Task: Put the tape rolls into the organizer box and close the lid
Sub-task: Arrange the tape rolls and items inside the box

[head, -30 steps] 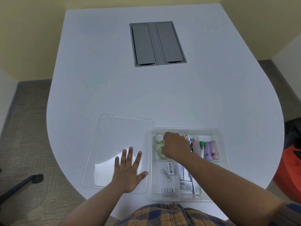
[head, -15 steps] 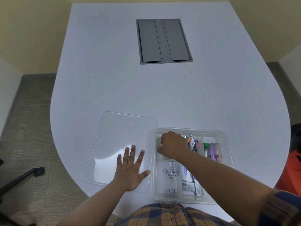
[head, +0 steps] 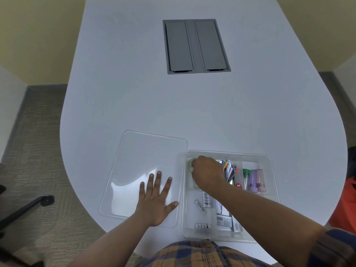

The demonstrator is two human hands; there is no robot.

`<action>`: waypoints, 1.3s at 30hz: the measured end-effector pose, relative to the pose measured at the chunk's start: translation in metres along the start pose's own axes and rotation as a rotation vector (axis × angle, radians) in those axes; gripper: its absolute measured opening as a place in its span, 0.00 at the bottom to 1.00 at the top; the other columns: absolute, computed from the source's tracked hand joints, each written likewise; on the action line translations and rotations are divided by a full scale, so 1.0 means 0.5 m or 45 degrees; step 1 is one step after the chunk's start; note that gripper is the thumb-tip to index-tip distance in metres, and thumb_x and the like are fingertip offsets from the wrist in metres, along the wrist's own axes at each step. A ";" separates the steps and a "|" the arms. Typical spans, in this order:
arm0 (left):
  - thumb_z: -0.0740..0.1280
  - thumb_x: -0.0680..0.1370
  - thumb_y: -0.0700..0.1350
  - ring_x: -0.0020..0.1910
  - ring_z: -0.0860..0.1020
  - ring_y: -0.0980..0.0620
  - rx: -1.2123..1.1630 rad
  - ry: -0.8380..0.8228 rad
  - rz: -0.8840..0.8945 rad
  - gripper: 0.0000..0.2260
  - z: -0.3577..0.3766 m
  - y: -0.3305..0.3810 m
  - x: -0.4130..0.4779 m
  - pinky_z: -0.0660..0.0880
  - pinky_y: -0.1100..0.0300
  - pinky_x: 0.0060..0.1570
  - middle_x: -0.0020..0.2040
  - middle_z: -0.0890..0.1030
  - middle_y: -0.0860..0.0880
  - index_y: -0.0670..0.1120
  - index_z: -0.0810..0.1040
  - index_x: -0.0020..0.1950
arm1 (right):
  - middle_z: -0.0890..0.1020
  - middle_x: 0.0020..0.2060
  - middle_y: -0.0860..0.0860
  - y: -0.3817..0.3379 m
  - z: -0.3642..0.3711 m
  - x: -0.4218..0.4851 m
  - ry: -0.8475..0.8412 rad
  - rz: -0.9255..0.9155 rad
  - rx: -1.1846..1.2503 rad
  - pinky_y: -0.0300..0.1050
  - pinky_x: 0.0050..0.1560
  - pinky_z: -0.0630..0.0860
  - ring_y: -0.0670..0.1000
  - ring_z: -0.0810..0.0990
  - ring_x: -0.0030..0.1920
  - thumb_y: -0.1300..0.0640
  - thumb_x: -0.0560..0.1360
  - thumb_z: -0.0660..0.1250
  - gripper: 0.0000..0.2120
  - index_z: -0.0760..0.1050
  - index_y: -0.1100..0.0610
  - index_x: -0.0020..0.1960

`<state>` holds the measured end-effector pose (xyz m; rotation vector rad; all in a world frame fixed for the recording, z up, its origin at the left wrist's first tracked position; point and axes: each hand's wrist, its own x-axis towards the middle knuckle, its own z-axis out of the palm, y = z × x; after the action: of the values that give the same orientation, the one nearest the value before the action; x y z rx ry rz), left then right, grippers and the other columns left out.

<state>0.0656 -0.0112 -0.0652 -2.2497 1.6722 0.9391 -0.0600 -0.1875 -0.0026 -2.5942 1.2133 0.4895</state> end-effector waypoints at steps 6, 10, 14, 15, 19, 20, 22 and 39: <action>0.40 0.74 0.72 0.70 0.22 0.43 -0.002 0.010 0.002 0.35 -0.001 0.001 0.000 0.28 0.41 0.68 0.72 0.22 0.47 0.59 0.22 0.69 | 0.80 0.46 0.52 0.020 0.018 0.001 0.029 -0.017 0.002 0.44 0.37 0.68 0.56 0.80 0.47 0.58 0.71 0.67 0.09 0.78 0.53 0.51; 0.39 0.73 0.72 0.70 0.22 0.43 0.002 0.010 0.005 0.35 0.000 0.001 -0.001 0.28 0.41 0.68 0.71 0.22 0.47 0.59 0.22 0.69 | 0.81 0.45 0.51 0.025 0.016 -0.001 0.035 0.006 0.046 0.43 0.37 0.68 0.55 0.80 0.47 0.59 0.72 0.66 0.11 0.78 0.51 0.53; 0.39 0.73 0.72 0.69 0.21 0.44 -0.003 0.010 0.004 0.35 0.002 0.001 0.000 0.27 0.41 0.68 0.71 0.21 0.47 0.60 0.21 0.68 | 0.81 0.46 0.51 0.022 0.011 0.000 0.032 0.005 0.087 0.44 0.39 0.70 0.56 0.81 0.48 0.62 0.70 0.66 0.15 0.78 0.50 0.54; 0.39 0.73 0.72 0.69 0.21 0.44 -0.003 0.010 0.003 0.35 0.002 0.001 0.000 0.27 0.41 0.68 0.71 0.21 0.47 0.60 0.21 0.68 | 0.81 0.46 0.51 0.022 0.011 0.000 0.026 0.006 0.102 0.45 0.40 0.71 0.57 0.81 0.49 0.63 0.69 0.65 0.16 0.78 0.50 0.54; 0.39 0.73 0.73 0.69 0.21 0.44 -0.005 0.016 0.003 0.35 0.004 0.000 0.002 0.27 0.42 0.68 0.71 0.21 0.47 0.60 0.21 0.68 | 0.81 0.50 0.51 0.026 0.009 0.001 -0.002 -0.016 0.144 0.47 0.44 0.75 0.57 0.81 0.52 0.68 0.69 0.63 0.21 0.78 0.49 0.57; 0.38 0.73 0.73 0.69 0.21 0.45 -0.004 0.016 0.003 0.35 0.004 0.000 0.002 0.26 0.42 0.67 0.71 0.21 0.47 0.60 0.21 0.68 | 0.81 0.51 0.51 0.027 0.009 0.000 -0.002 -0.026 0.153 0.48 0.46 0.76 0.57 0.80 0.53 0.68 0.70 0.63 0.23 0.78 0.48 0.59; 0.38 0.72 0.73 0.69 0.21 0.45 0.000 0.019 0.008 0.35 0.005 0.000 0.003 0.26 0.42 0.67 0.71 0.21 0.47 0.60 0.21 0.68 | 0.79 0.54 0.50 0.031 0.008 -0.003 0.003 -0.033 0.181 0.49 0.49 0.76 0.57 0.79 0.55 0.66 0.72 0.63 0.23 0.76 0.45 0.61; 0.38 0.72 0.73 0.69 0.21 0.45 -0.020 0.038 0.008 0.35 0.010 -0.002 0.004 0.25 0.42 0.67 0.71 0.21 0.48 0.60 0.22 0.69 | 0.81 0.47 0.54 0.042 -0.026 -0.024 -0.186 0.018 -0.188 0.48 0.42 0.72 0.59 0.82 0.48 0.70 0.66 0.63 0.17 0.78 0.55 0.50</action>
<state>0.0649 -0.0101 -0.0706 -2.2811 1.6911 0.9274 -0.0807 -0.1970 0.0127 -2.6170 1.1889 0.7848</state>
